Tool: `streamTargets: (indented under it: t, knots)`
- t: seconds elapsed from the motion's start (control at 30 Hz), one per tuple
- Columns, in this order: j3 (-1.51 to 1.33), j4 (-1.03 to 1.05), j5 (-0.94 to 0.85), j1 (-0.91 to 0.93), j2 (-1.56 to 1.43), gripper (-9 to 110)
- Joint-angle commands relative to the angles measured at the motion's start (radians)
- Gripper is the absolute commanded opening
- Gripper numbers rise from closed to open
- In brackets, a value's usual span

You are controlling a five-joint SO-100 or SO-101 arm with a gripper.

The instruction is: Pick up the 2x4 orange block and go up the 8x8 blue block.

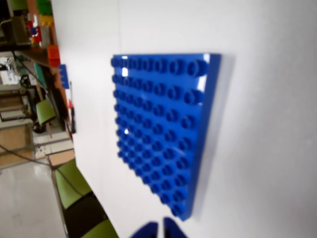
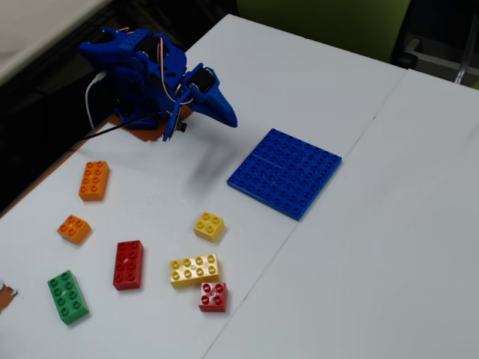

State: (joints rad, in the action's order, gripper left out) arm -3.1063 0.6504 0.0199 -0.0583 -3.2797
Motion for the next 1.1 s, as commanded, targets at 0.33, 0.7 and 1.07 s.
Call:
streamTargets:
  t: [0.33,0.7,1.07]
  knots:
    - [-0.043,0.008,-0.008,-0.003,-0.043,0]
    - [-0.043,0.008,-0.008,-0.003,-0.043,0]
    - [-0.023,0.026,-0.005,0.037,-0.04,2]
